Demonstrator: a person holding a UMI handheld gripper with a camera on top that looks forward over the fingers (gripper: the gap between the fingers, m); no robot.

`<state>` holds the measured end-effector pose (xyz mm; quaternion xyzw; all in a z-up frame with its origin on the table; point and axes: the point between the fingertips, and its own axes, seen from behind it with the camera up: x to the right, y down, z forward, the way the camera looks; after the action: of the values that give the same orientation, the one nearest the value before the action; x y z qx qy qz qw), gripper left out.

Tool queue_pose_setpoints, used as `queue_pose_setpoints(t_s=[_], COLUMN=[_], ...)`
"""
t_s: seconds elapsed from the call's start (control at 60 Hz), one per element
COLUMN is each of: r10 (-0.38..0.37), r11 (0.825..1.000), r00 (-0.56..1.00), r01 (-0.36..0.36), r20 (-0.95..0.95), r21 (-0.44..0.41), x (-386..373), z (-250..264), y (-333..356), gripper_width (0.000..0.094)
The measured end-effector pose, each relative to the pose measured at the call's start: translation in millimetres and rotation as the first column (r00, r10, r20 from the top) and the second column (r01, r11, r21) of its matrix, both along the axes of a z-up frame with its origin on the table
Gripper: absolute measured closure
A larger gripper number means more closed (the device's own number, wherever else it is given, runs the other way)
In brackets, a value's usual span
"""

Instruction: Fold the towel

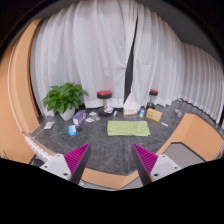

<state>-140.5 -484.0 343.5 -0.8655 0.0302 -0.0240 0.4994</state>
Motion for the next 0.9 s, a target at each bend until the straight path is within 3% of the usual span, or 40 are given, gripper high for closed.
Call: queue_pose_setpoints(t_s=[0.15, 0.383, 0.6, 0.783, 0.9], r10=[0.009, 0.031, 0.02, -0.034, -0.016], r11=[0.999, 0.991, 0.99, 0.988, 0.984], r00=[1.0, 0.999, 0.999, 0.999, 0.998], r01=[-0.01, -0.035, -0.024, 0.039, 0.027], r20=[-0.013, -0.036, -0.033, 0.034, 0.063], r21=[-0.047, -0.127, -0.137, -0.15, -0.177], x=[-3, -22, -23, 11, 20], z=[-24, -95, -179, -259, -306], y=[20, 106, 264, 406, 471], gripper_width=[0.0089, 0.0088, 0.0092, 0.0089, 0.0089])
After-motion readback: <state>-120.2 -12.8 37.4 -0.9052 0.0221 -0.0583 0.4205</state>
